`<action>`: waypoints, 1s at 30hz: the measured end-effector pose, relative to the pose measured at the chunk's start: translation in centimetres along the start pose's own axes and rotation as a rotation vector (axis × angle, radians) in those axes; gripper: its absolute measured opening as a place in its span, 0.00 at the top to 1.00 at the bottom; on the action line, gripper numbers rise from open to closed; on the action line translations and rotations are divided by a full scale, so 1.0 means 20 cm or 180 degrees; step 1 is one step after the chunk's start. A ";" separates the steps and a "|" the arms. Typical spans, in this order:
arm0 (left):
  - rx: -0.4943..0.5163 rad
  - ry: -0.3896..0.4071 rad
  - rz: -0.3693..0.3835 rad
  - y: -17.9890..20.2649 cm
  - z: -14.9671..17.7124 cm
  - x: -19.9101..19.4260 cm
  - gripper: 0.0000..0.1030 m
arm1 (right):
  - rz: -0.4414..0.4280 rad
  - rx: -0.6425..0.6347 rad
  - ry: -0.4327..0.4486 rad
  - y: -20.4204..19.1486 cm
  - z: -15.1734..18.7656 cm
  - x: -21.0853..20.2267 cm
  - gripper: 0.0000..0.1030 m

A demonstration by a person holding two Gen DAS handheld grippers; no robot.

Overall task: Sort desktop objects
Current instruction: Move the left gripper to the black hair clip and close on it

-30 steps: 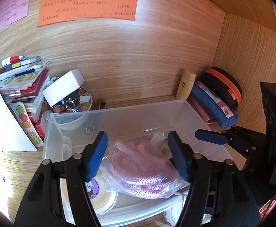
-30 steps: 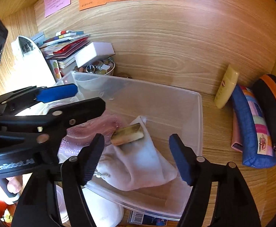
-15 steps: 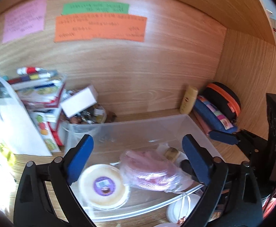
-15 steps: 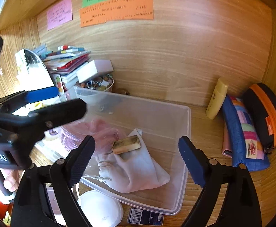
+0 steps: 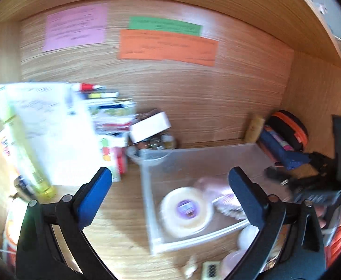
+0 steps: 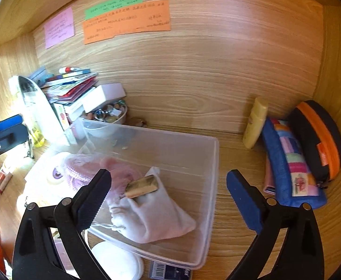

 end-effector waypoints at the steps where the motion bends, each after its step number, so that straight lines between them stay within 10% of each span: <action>1: 0.0006 -0.0029 -0.0085 -0.03 0.03 -0.01 0.01 | -0.0009 0.0021 0.0005 0.01 -0.01 -0.02 0.04; 15: -0.0209 -0.0738 -0.0435 -0.36 0.51 -0.12 0.01 | 0.0418 -0.0047 0.0016 0.12 0.19 -0.22 0.04; 30: 0.0092 -0.0933 -0.0157 -0.15 0.71 -0.15 0.02 | 0.0565 0.0317 -0.0239 0.26 0.44 -0.25 0.04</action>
Point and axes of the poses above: each gripper's, at about its wrist camera, not at the fingertips, and x roughly the way its jaws point, y to its right, z to its underside, the point moved 4 cm from there along x, roughly the way its jaws point, and after that the axes turned 12 degrees about x, right-handed, at the moved point
